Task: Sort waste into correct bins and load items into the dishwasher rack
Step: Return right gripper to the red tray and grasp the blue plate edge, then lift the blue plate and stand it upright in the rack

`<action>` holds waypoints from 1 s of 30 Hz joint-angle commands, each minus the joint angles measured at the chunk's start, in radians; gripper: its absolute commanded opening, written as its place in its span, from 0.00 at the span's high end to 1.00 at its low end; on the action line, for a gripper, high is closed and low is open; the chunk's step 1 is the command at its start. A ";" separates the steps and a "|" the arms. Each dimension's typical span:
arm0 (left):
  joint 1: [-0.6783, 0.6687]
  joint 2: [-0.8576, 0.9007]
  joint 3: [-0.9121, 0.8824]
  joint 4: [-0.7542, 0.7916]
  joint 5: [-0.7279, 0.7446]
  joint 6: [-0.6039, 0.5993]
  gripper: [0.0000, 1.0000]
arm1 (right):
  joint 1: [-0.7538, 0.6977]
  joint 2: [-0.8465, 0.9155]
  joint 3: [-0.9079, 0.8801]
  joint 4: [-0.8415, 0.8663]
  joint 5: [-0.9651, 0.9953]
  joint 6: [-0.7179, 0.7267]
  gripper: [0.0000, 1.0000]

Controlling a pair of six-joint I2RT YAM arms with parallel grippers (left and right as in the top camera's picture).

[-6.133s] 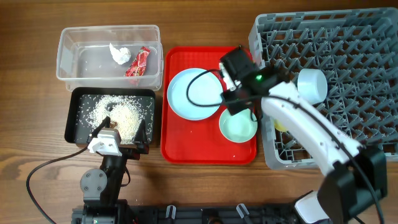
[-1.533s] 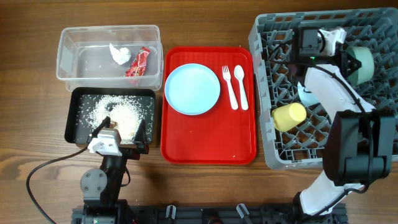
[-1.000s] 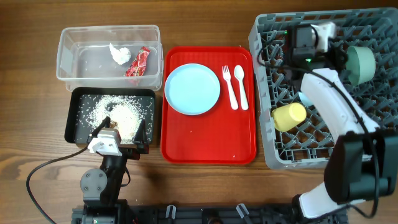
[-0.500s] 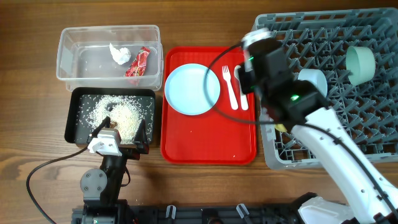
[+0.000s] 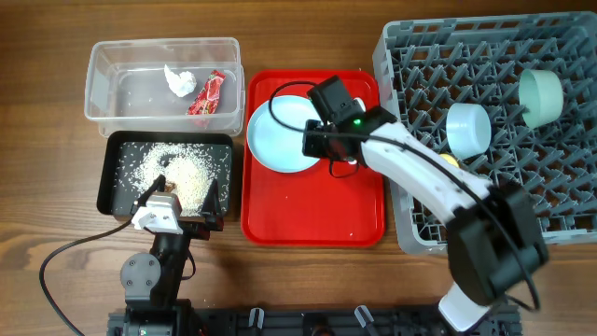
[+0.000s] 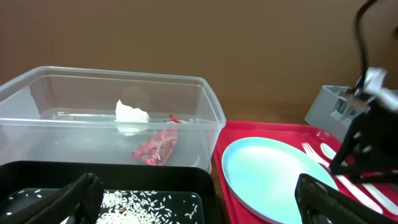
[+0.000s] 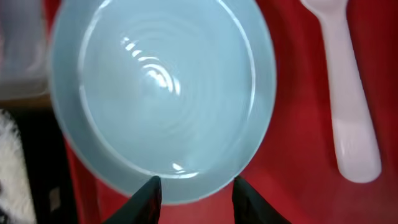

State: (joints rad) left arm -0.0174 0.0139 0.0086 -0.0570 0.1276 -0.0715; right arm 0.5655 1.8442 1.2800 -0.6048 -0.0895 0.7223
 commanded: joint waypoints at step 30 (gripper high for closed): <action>0.008 -0.007 -0.003 -0.008 -0.006 0.012 0.00 | -0.030 -0.379 0.008 -0.092 0.705 -0.127 0.96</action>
State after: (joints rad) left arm -0.0174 0.0139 0.0086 -0.0566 0.1276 -0.0715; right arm 0.5377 1.6020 1.2835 -0.6956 0.3050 0.7181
